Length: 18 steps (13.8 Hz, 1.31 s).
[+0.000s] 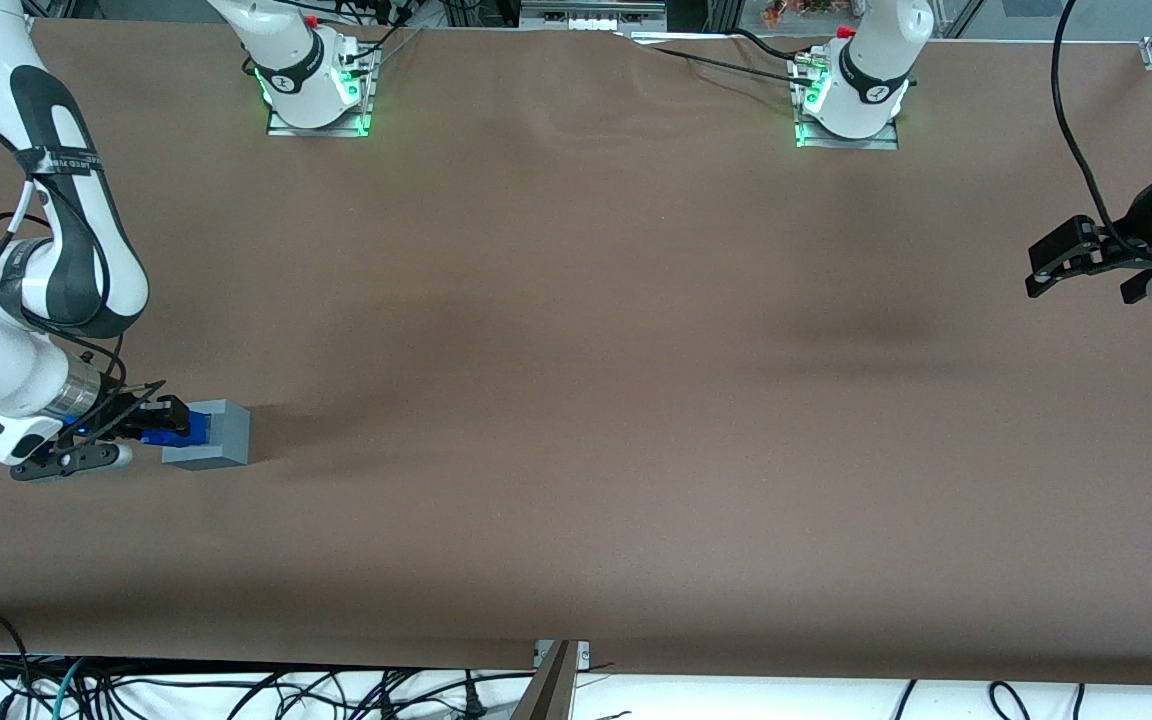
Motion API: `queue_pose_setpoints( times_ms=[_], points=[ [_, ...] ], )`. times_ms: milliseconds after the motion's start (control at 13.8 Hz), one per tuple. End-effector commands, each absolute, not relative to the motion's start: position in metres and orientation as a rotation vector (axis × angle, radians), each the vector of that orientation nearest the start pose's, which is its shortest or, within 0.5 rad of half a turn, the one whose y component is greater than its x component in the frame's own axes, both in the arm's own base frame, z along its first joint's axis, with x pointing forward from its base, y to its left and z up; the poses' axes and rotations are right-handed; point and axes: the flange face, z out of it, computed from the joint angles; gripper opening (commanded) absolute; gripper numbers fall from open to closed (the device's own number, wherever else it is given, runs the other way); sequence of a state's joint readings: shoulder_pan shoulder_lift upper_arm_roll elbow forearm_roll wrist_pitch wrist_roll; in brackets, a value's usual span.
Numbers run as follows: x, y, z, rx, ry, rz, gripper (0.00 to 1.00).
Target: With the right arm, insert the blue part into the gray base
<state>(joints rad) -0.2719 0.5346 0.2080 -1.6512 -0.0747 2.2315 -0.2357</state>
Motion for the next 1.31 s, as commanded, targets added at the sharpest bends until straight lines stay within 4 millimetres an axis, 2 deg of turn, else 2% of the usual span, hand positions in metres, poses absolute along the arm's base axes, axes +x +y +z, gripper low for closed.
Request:
queue_pose_setpoints(
  times_ms=[0,218,508,1234],
  points=[
    [0.682,-0.065,0.312,-3.095,-0.281,-0.110,0.24],
    [0.683,-0.065,0.311,-3.097,-0.282,-0.124,0.24],
    [0.684,-0.063,0.300,-3.103,-0.285,-0.150,0.24],
    [0.676,-0.060,0.286,-3.097,-0.232,-0.113,0.25]
  ],
)
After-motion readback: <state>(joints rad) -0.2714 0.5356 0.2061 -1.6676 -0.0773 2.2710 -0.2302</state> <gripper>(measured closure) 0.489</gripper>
